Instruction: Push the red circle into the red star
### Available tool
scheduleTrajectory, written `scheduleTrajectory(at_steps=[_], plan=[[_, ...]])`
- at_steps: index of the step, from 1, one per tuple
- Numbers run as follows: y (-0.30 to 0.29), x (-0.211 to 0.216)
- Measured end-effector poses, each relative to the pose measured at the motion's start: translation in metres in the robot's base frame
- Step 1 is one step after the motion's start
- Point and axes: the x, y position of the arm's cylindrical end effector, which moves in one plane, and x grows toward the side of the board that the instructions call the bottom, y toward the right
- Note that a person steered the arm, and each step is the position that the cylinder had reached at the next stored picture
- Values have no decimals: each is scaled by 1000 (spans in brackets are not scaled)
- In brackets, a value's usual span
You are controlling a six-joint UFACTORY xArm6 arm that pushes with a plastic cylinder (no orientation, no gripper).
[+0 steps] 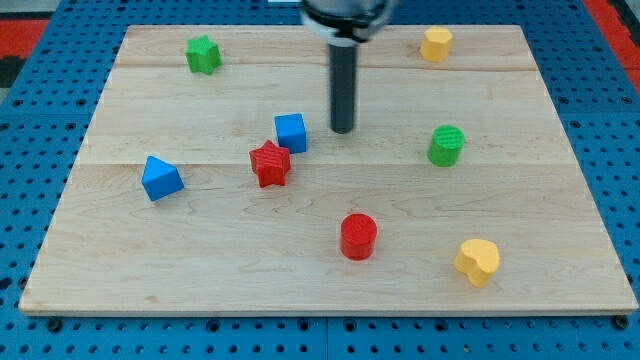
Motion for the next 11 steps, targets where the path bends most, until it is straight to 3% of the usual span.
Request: scheduleTrajectory(at_steps=[1,2,3,4,5,6,9,10,11], plan=[[43,67],[47,116],[9,151],[9,182],[-36,172],[-39,133],[-29,94],[-48,101],[-68,160]])
